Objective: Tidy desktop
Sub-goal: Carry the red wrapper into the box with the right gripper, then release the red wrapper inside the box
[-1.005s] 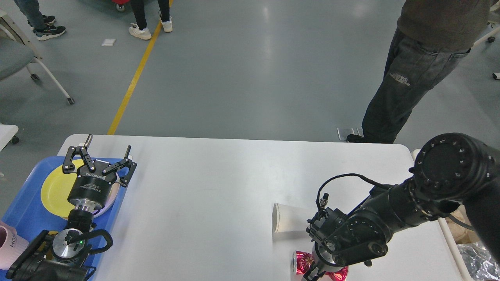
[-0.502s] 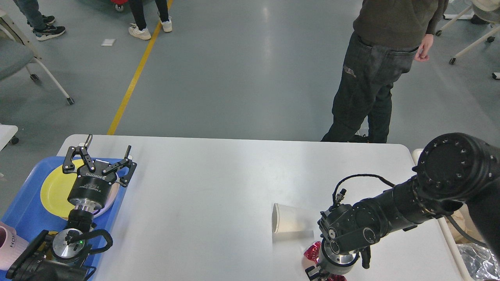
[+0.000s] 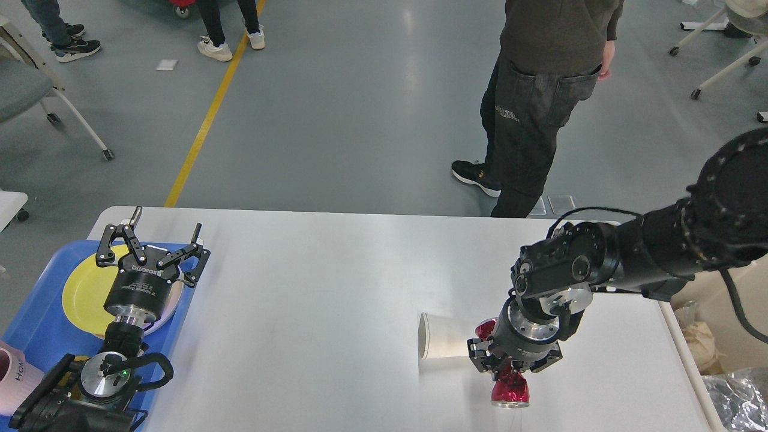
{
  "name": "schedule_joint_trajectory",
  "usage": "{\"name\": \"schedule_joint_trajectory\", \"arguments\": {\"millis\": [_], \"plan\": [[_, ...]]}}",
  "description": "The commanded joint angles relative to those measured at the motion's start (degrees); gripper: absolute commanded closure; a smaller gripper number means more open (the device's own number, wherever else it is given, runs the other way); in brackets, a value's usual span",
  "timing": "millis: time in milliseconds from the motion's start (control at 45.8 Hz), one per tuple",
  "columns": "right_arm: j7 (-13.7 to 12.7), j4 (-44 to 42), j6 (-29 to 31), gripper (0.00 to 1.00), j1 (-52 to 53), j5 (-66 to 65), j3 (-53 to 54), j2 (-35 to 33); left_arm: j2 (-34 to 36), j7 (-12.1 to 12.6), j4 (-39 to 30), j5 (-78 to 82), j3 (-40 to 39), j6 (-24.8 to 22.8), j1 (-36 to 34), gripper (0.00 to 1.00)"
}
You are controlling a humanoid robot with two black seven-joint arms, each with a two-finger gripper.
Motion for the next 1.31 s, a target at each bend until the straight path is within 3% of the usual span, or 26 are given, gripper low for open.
{"name": "schedule_joint_trajectory", "arguments": {"millis": [0,240,393,524,721,917,1070,1288], "plan": [[-0.1,2.8,7.4,1.0,9.9,7.1,-3.3,-1.9,0.0,0.1,-0.1,0.0,0.1,0.0,0.0,0.03],[1.3,14.9,15.2,1.0,32.9,11.2,-13.6,-8.3,0.0,0.1,0.0,0.0,0.1,0.0,0.0,0.03],[7.1,19.9,16.9,1.0,45.0,14.1,-22.8,-10.2,0.0,0.1,0.0,0.0,0.1,0.0,0.0,0.03],[10.7,20.7,16.2,1.0,47.4,14.2,-29.2,-9.6,0.0,0.0,0.0,0.0,0.1,0.0,0.0,0.03],[11.1,20.1,11.6,1.0,46.7,14.3,-36.2,-10.7,0.0,0.0,0.0,0.0,0.0,0.0,0.0,0.03],[10.6,11.6,-1.7,1.0,34.6,14.0,-42.8,-21.1,0.0,0.0,0.0,0.0,0.1,0.0,0.0,0.03],[10.6,-5.0,-6.7,1.0,16.4,13.4,-42.2,-29.2,0.0,0.0,0.0,0.0,0.1,0.0,0.0,0.03],[10.6,-33.9,-12.2,1.0,-19.9,14.3,-23.4,-32.0,0.0,0.0,0.0,0.0,0.1,0.0,0.0,0.03]]}}
